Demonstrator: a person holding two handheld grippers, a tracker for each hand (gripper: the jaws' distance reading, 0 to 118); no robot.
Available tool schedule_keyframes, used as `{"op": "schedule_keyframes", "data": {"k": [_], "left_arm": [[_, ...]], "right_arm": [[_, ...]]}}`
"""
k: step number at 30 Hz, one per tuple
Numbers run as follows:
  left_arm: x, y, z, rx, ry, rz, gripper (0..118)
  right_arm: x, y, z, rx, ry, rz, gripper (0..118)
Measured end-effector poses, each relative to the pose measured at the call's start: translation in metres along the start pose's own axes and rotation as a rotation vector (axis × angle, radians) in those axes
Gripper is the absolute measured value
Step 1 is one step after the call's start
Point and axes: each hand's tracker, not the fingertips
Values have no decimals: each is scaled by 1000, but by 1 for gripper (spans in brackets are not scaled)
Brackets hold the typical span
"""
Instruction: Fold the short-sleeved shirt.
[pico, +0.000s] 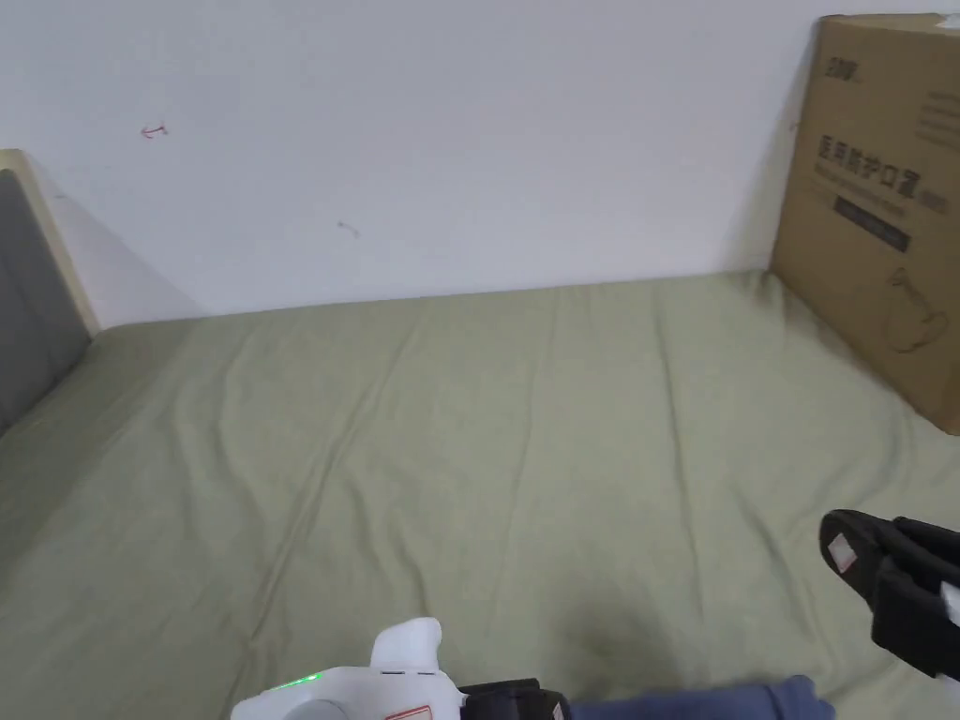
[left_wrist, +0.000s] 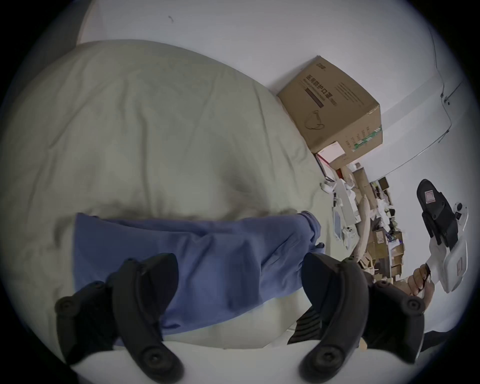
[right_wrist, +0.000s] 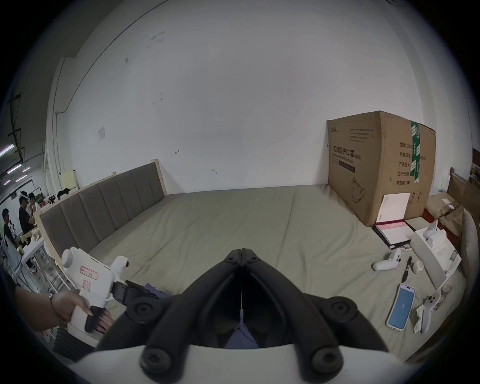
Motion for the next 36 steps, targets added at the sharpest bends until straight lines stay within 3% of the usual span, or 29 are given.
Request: {"op": "schedule_keyframes", "data": {"k": [7,8,10,11,16,24,28,35,36], "left_arm": [[-5,-1,45,63,32,31,95],[-5,-2,50,69,58,18,77],[-6,-2,53,53,102,-35,13],[-4,-4,49,42,131,-58,1],[-1,-9,-4,-59,28,-9,1],[-1,-31,-98,-340,-24,47,0],[-7,-27,-80,-275,-61,86,0],[-58,-2,33,-36,-166,128,1],[-73,1,48,-13,-162,149,9]], "right_arm": [[11,8,15,48,-14,10,0],[13,8,14,55,-8,-4,0],[15,6,11,65,-5,-35,0],[16,5,9,69,-5,-47,0],[20,-1,4,48,14,-114,0],[24,-6,5,0,-24,-84,0],[22,-7,8,-6,-25,-81,0],[16,-2,7,-5,-12,-80,0],[15,-2,6,-6,-6,-82,0]]}}
